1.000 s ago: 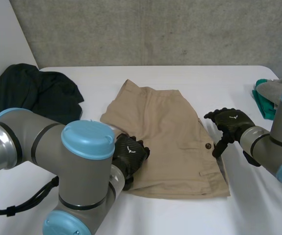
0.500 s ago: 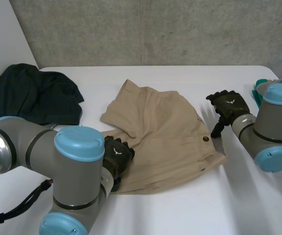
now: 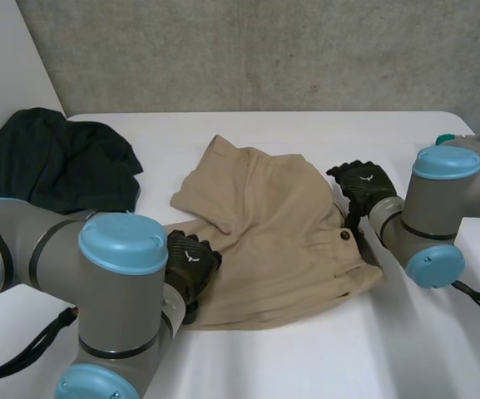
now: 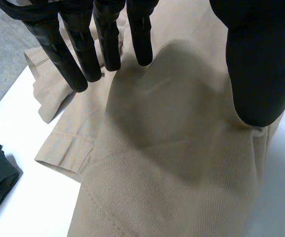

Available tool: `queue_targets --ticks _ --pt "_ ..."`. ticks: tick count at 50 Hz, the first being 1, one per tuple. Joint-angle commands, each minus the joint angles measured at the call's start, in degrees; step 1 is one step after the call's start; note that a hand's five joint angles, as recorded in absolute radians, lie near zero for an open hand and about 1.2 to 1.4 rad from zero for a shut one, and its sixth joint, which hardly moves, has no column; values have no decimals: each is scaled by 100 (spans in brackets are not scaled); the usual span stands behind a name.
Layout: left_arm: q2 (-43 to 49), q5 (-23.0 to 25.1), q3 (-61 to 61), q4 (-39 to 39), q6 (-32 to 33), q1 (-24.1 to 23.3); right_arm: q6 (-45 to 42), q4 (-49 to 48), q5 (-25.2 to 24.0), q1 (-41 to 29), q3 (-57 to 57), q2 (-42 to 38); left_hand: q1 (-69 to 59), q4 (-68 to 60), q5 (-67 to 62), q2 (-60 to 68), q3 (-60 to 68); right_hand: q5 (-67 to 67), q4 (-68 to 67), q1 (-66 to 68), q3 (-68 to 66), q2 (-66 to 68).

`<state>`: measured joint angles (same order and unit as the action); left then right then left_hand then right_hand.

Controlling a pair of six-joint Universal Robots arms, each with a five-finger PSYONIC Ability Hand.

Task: Fold the laundry.

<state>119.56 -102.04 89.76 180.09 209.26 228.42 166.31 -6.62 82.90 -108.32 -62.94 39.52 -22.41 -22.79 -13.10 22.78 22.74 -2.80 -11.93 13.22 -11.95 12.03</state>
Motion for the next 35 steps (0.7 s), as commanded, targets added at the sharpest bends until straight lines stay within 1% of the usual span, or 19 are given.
queue_targets --ticks 1,6,11,16,18,21,26,29,35 --pt "-64 -9 16 0 0 -8 68 -234 -142 -295 151 -59 -479 -441 -410 442 446 280 193 -322 195 -203" --pt "-187 -18 24 -18 -8 -17 216 -480 -283 -734 194 310 -479 -441 -410 442 446 280 193 -322 195 -203" --pt "-336 -35 60 -18 -43 0 489 -613 -371 -910 265 232 -479 -441 -410 442 446 280 193 -322 195 -203" --pt "-398 -35 103 -18 -52 9 507 -604 -213 -797 466 -40 -479 -441 -410 442 446 280 193 -322 195 -203" --pt "-407 -18 130 -18 -52 18 507 -508 14 -596 650 -146 -479 -441 -410 442 446 280 193 -322 195 -203" --pt "-398 -18 147 0 -52 27 490 -262 148 -366 809 -216 -479 -441 -410 442 446 280 193 -322 195 -203" --pt "-328 17 113 9 -52 62 586 248 -37 -295 1213 -506 -479 -441 -410 442 446 280 193 -322 195 -203" --pt "-301 18 104 9 -52 62 604 415 -37 -295 1450 -682 -479 -441 -410 442 446 280 193 -322 195 -203" --pt "-328 9 112 17 -52 53 586 486 -37 -348 1750 -937 -479 -441 -410 442 446 280 193 -322 195 -203"
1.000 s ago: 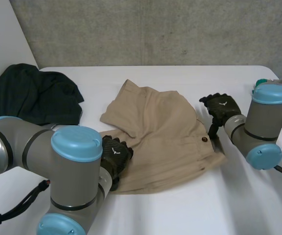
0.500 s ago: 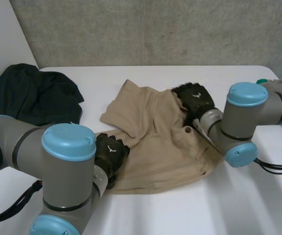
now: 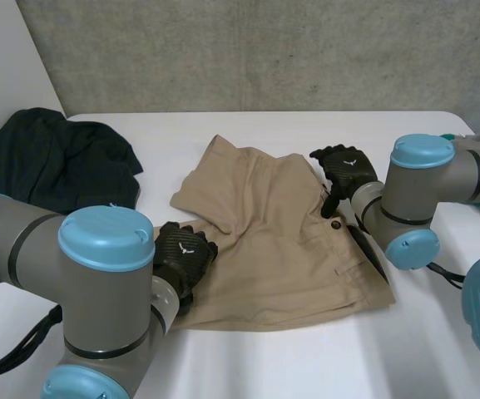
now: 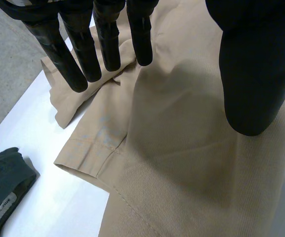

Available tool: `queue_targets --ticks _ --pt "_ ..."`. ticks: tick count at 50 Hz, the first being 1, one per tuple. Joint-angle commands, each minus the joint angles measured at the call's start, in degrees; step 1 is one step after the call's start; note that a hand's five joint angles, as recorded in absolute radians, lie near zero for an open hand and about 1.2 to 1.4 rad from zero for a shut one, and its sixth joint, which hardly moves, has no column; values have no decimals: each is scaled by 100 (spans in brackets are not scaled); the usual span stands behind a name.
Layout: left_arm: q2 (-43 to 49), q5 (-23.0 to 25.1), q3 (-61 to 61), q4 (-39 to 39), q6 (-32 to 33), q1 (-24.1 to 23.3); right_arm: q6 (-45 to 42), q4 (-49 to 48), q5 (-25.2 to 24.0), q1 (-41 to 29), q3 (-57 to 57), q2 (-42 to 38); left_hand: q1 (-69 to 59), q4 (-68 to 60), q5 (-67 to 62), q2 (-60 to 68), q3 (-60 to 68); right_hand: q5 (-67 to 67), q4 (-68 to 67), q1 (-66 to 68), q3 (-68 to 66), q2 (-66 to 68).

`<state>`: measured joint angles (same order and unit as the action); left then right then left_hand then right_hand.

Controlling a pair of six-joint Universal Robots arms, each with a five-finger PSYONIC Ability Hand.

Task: Fold the laundry.

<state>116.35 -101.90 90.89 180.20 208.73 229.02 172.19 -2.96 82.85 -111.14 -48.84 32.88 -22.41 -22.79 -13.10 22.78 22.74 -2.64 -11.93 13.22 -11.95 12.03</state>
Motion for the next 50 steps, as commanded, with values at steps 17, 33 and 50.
queue_targets --ticks 17,33,50 --pt "-121 4 -10 6 1 3 -150 -949 1249 -5 1474 -739 -479 -441 -410 442 446 -4575 -4647 4518 -4644 4637" --pt "-148 4 69 15 -8 82 -862 -1077 744 277 676 -107 -479 -441 -410 442 446 -1066 -1138 1009 -1136 1128" --pt "-508 -5 333 -3 72 257 -10 515 -954 444 454 -80 -799 -761 -729 761 765 -1434 -1506 1377 -1504 1496"
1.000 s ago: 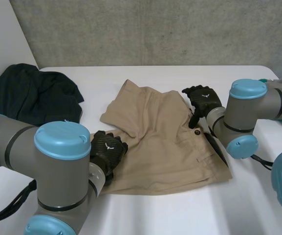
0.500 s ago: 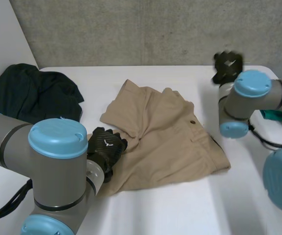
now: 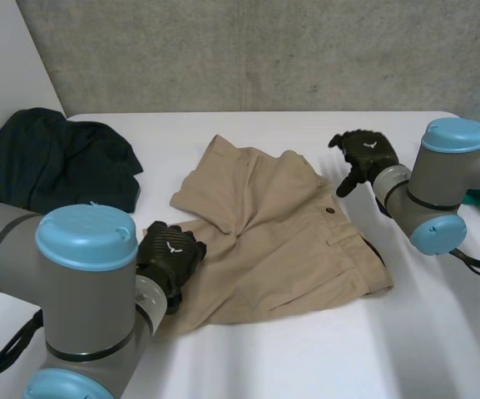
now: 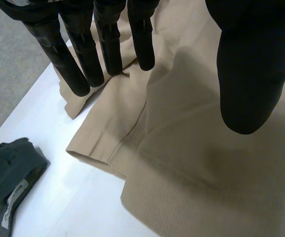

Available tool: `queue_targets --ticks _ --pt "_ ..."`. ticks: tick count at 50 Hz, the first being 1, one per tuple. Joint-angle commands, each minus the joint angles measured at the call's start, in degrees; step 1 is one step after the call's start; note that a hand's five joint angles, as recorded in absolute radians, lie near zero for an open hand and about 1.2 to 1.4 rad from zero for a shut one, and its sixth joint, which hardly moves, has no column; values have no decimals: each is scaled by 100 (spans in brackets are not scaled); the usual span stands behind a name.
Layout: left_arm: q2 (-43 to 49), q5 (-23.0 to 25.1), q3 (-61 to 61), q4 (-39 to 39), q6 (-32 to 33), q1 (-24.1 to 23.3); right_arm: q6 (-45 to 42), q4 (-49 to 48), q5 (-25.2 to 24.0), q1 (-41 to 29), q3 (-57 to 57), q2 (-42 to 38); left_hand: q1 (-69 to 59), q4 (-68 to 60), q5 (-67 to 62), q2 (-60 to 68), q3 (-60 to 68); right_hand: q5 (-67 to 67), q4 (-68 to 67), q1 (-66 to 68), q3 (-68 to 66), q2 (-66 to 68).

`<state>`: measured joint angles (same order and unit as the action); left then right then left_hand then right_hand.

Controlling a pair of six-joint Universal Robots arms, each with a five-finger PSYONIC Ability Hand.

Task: Fold the laundry.

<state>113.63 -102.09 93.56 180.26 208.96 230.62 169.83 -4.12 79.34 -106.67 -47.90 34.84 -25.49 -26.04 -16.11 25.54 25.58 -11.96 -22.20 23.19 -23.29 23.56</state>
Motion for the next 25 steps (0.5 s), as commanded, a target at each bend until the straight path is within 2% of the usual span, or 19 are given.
queue_targets --ticks 1,2,3,6,7,9,13,14,17,18,21,25 --pt "-271 14 58 -17 49 114 253 693 -665 -11 403 -311 -490 -435 -429 485 482 -637 -612 513 -503 476" --pt "-297 23 49 -17 49 132 270 746 -700 -29 439 -355 -490 -435 -429 485 482 -954 -930 831 -821 794" --pt "-350 23 40 -17 49 167 262 842 -770 -64 491 -407 -490 -435 -429 485 482 -2256 -2232 2133 -2123 2096" --pt "-429 40 22 -35 49 202 235 904 -876 -117 492 -426 -490 -435 -429 485 482 -4082 -4057 3958 -3948 3921" --pt "-473 49 14 -52 31 228 192 939 -937 -143 440 -391 -474 -419 -412 469 465 -5787 -5763 5664 -5654 5627" --pt "-491 67 14 -61 31 237 60 922 -999 -187 334 -320 -474 -419 -412 469 465 -5804 -5780 5681 -5671 5644" --pt "-526 93 5 -70 22 290 -791 633 -1061 -398 -333 145 -473 -419 -412 468 465 -5804 -5780 5681 -5671 5644" --pt "-526 102 13 -79 22 325 -1306 362 -1070 -520 -726 416 -473 -419 -412 468 465 -5804 -5780 5681 -5671 5644" --pt "-535 119 14 -96 40 378 -2144 -157 -1061 -749 -1343 786 -473 -419 -412 468 465 -5804 -5780 5681 -5671 5644" --pt "-544 137 5 -114 31 413 -2721 -542 -1061 -941 -1693 953 -473 -419 -412 468 465 -5804 -5780 5681 -5671 5644" --pt "-561 172 5 -140 23 466 -3716 -1185 -1052 -1319 -2257 1016 -473 -419 -412 468 465 -5804 -5780 5681 -5671 5644" --pt "-579 190 22 -149 22 518 -4640 -1136 -1009 -1654 -2557 876 -473 -419 -412 468 465 -5804 -5780 5681 -5671 5644"
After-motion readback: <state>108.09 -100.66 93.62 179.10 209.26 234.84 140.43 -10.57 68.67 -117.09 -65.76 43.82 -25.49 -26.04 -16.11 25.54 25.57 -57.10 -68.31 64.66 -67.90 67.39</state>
